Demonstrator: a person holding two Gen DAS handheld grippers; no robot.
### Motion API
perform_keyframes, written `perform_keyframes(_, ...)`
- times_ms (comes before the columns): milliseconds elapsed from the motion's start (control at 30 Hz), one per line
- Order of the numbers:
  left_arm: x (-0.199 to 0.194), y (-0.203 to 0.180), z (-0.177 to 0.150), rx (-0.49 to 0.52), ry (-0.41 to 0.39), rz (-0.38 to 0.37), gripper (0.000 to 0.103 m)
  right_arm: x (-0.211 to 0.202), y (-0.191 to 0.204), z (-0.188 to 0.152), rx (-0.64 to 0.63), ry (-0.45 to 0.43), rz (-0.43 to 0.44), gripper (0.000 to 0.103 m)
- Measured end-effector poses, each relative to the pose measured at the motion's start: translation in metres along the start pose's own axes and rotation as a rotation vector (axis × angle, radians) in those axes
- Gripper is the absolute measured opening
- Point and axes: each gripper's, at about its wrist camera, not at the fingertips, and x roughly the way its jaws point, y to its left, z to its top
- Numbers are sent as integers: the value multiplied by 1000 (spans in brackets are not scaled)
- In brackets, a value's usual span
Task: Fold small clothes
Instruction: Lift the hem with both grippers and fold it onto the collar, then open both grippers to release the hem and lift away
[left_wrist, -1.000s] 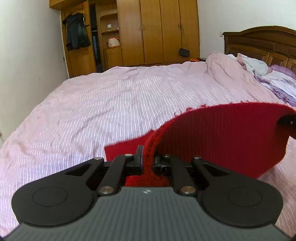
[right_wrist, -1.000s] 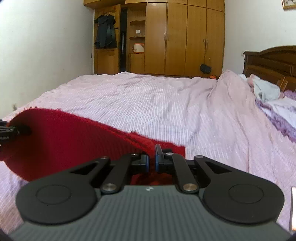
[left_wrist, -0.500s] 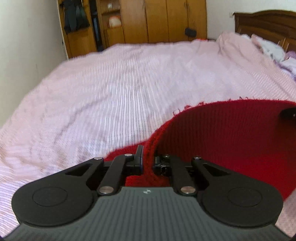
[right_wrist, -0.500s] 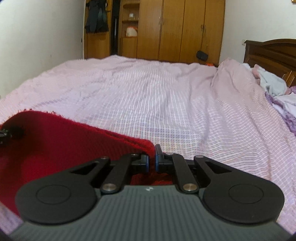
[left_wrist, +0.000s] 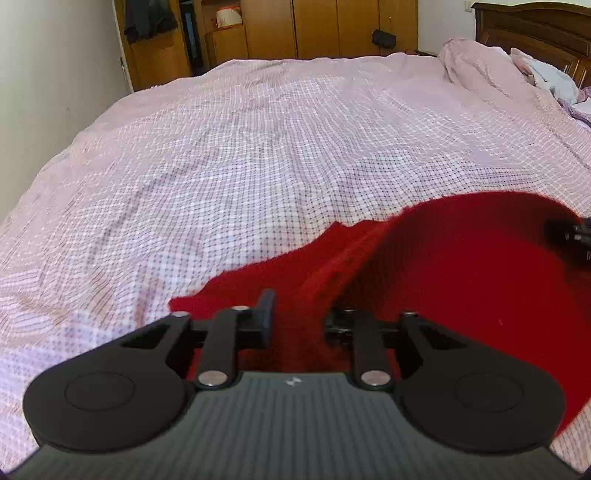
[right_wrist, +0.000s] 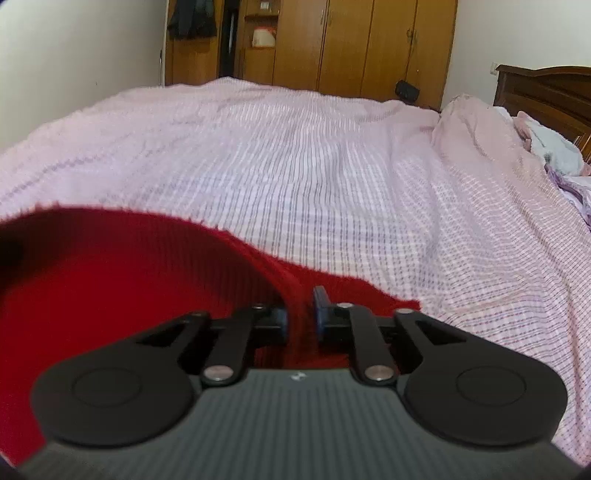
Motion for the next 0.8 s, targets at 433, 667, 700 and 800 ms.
perform_keyframes(433, -66, 6, -9, 65, -39, 48, 50, -52, -31, 5, -19, -65, 17, 31)
perform_keyframes(667, -67, 4, -28, 72, -10, 75, 51, -58, -40, -4, -27, -34, -18, 31)
perform_keyframes(700, -70, 6, -29, 67, -15, 68, 51, -59, -42, -6, -22, -30, -15, 31)
perform_keyframes(800, -79, 11, -30, 75, -35, 82, 52, -59, -45, -9, -27, -19, -7, 31)
